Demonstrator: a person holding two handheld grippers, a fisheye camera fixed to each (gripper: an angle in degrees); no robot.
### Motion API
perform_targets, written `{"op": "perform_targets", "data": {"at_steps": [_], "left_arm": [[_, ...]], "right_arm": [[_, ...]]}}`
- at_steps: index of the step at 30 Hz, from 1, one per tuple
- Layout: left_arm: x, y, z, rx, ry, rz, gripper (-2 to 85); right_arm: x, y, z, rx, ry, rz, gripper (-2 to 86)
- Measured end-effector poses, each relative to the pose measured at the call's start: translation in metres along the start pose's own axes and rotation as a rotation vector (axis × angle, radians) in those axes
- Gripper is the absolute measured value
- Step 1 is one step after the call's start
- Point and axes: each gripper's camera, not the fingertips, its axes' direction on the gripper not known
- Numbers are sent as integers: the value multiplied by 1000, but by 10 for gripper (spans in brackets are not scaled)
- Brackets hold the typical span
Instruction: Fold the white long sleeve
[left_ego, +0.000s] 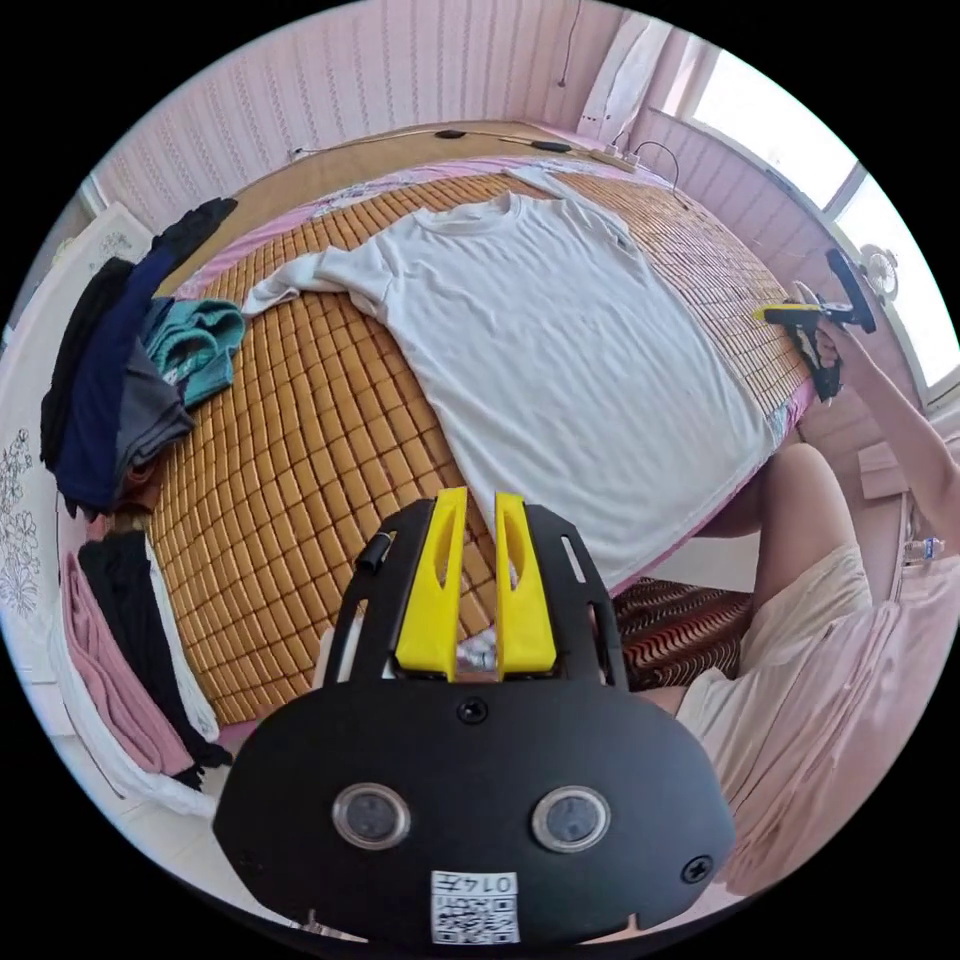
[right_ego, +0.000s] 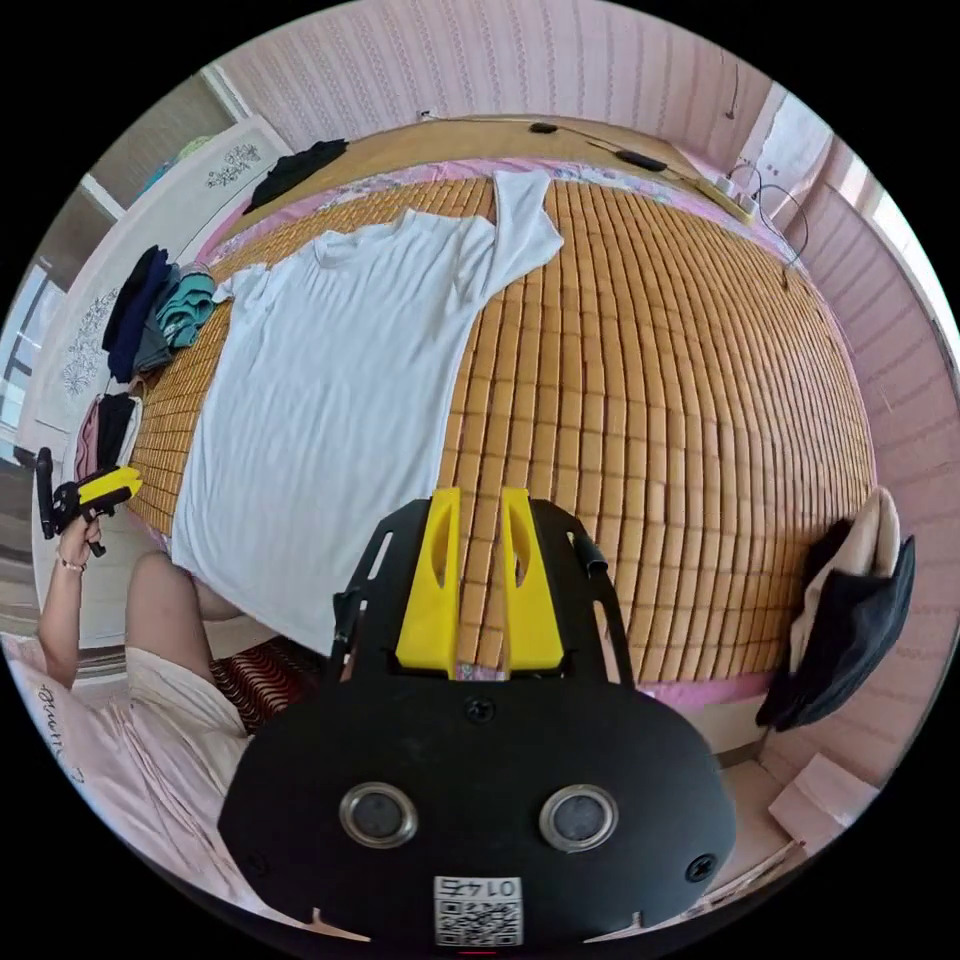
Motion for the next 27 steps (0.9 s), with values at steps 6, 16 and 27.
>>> {"op": "perform_targets", "data": {"at_steps": [6,16,27], "left_arm": [[15,-146,80,66,125,91,53],[40,-259,125,17,268,191,49],[107,-412,166,-33,242,322,53]], "right_arm": [[15,-196,66,65,55,-31,79],[100,-187,74,207,1,204,13],[162,-17,35,28,5,399,74]]}}
